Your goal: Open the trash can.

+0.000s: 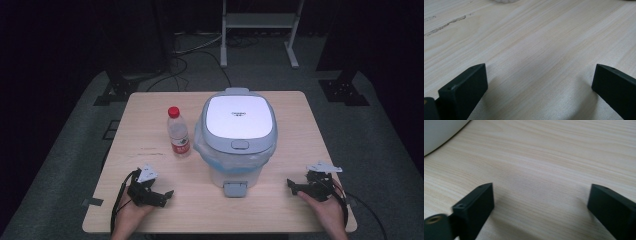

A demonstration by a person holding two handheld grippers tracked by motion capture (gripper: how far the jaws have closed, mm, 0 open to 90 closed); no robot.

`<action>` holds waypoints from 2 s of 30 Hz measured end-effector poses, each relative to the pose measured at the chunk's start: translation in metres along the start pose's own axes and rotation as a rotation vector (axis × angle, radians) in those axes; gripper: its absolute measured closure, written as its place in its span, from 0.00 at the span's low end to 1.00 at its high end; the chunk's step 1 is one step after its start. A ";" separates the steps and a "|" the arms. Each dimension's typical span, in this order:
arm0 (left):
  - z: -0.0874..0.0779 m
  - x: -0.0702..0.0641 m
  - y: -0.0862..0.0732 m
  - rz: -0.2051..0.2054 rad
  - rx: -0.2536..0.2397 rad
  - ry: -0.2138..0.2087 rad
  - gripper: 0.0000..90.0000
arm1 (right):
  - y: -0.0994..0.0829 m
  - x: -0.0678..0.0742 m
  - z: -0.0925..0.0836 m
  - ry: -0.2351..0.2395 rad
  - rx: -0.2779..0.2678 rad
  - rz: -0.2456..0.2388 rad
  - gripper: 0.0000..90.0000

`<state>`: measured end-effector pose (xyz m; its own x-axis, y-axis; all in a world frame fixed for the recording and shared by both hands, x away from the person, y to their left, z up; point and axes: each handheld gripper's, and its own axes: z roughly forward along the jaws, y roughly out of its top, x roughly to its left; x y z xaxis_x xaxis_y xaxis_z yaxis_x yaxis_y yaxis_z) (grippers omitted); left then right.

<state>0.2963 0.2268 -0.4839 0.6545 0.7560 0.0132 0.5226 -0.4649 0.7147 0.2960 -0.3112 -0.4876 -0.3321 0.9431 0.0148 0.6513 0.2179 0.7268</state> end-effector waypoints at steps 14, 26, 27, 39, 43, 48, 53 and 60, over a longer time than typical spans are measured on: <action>0.000 0.000 0.000 0.000 0.000 0.000 0.00 | -0.002 -0.010 -0.007 0.069 -0.051 -0.024 0.68; 0.000 0.000 0.000 0.000 0.000 0.000 0.00 | 0.002 -0.011 -0.011 0.170 -0.053 -0.038 1.00; 0.000 0.000 0.000 0.000 0.000 0.000 0.00 | 0.002 -0.011 -0.013 0.181 -0.056 -0.039 1.00; 0.000 0.000 0.000 0.000 0.000 0.000 0.00 | 0.008 0.003 -0.019 0.281 -0.085 -0.100 1.00; 0.000 0.000 0.000 0.000 0.000 0.000 0.00 | 0.010 0.008 -0.021 0.309 -0.098 -0.108 1.00; 0.000 0.000 0.000 0.000 0.000 0.000 0.00 | 0.012 0.015 -0.024 0.352 -0.118 -0.120 1.00; 0.000 0.000 0.000 0.000 0.000 0.001 0.00 | 0.014 0.022 -0.024 0.397 -0.131 -0.124 1.00; 0.000 0.000 0.000 0.000 0.000 0.000 0.00 | 0.016 0.028 -0.024 0.436 -0.136 -0.137 1.00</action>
<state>0.2964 0.2269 -0.4839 0.6541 0.7563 0.0133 0.5227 -0.4646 0.7148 0.2808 -0.2873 -0.4595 -0.6832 0.7082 0.1782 0.4959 0.2709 0.8250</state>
